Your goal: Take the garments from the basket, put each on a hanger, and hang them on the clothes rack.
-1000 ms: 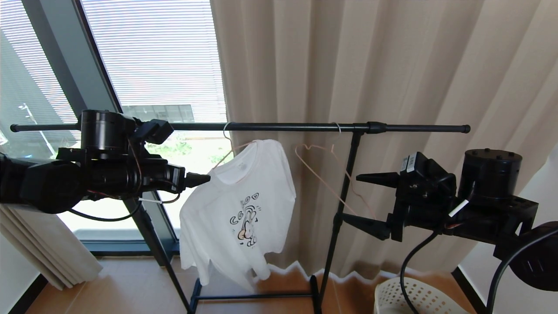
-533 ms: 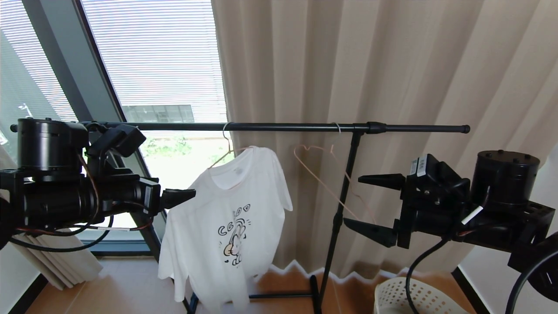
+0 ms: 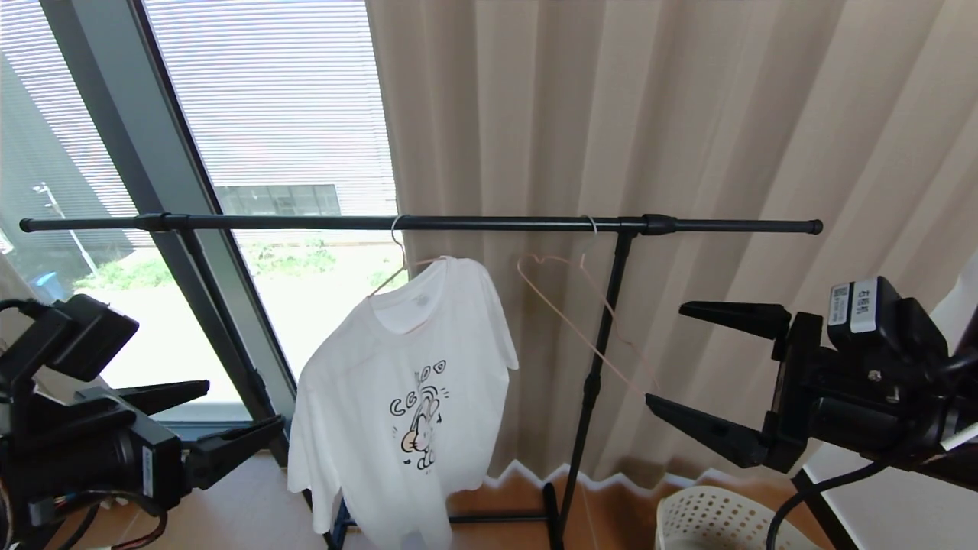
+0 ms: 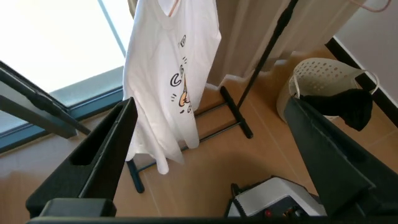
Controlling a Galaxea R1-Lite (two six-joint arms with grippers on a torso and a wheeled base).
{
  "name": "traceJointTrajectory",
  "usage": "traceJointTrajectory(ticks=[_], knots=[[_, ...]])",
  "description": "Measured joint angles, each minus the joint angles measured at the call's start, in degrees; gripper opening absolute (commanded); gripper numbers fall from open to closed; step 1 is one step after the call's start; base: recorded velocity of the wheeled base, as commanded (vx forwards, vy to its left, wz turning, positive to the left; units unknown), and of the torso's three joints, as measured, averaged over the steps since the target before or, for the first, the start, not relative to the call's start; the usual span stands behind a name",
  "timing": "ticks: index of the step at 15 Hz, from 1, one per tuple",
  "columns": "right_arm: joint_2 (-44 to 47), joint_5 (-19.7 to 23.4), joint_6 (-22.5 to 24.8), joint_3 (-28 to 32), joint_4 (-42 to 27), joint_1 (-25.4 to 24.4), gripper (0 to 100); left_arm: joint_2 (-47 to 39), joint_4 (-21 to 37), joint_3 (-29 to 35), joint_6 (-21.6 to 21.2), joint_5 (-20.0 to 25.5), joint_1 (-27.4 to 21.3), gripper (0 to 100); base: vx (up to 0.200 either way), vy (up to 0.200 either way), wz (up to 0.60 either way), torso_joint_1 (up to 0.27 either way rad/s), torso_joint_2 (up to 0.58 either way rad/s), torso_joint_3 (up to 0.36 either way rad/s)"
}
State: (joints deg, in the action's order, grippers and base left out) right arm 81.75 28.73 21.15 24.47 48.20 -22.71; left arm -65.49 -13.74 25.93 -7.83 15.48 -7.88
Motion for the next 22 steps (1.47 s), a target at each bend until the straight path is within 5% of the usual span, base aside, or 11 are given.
traceJointTrajectory(ticks=[5,15,18,22], knots=[[-8.3,-13.6,-0.2,-4.8,-0.3,-1.9,100,13.9,0.1,-8.2,0.0,-2.0,0.5,100,0.0,0.0,0.0,0.0,0.0,0.0],[-20.6,-19.3,-0.4,-22.5,-0.5,-2.2,100,29.0,0.4,-20.8,1.7,-4.5,3.1,100,0.0,0.0,0.0,0.0,0.0,0.0],[-26.4,-19.4,-1.0,-24.1,-9.0,-1.4,100,31.1,0.5,-23.8,1.7,-4.5,3.5,100,0.0,0.0,0.0,0.0,0.0,0.0],[-42.0,-19.5,-1.5,-24.4,-29.3,-0.7,100,32.7,0.5,-25.8,1.9,-4.4,4.8,100,0.0,0.0,0.0,0.0,0.0,0.0]])
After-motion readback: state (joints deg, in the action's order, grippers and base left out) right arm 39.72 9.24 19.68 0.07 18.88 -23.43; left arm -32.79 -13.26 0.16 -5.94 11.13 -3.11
